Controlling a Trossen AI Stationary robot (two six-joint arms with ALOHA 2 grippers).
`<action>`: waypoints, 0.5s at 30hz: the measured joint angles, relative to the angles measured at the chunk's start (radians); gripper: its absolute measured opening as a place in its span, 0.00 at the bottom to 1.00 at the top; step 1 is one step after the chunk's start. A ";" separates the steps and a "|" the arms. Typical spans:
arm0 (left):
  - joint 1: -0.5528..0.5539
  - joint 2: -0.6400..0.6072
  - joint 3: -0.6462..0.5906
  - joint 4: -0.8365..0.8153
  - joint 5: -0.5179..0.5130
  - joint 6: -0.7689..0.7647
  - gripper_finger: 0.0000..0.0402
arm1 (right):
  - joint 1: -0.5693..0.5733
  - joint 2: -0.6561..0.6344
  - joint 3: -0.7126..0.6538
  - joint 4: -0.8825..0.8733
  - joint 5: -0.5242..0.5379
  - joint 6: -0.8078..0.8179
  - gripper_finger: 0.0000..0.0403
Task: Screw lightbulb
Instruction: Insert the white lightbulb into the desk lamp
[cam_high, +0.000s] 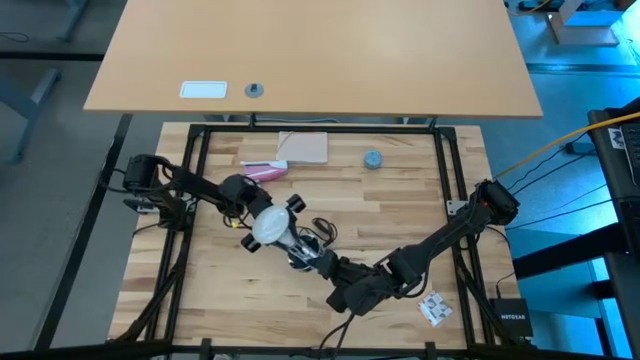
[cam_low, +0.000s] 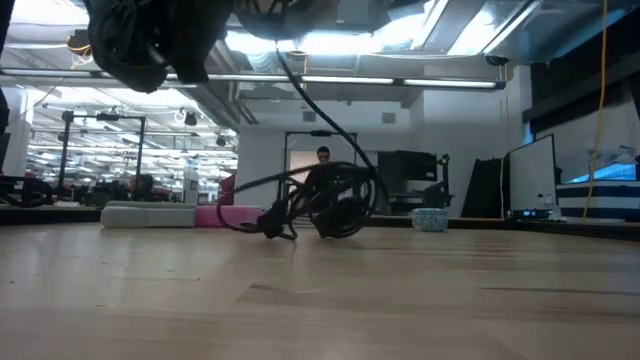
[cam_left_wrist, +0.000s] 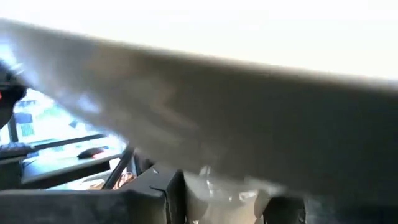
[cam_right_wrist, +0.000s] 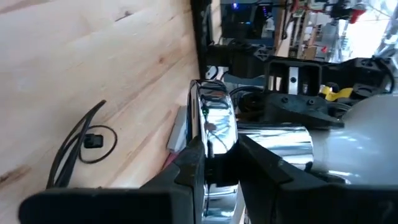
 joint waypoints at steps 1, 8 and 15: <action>0.000 -0.010 -0.001 -0.002 0.012 0.000 0.37 | 0.000 0.000 0.000 0.010 0.000 -0.003 0.20; 0.000 -0.058 -0.001 -0.002 0.085 -0.033 0.38 | 0.000 0.000 0.002 0.084 0.046 -0.087 0.20; 0.001 -0.062 -0.001 0.000 0.092 -0.036 0.38 | 0.002 0.000 0.002 0.112 0.152 -0.122 0.20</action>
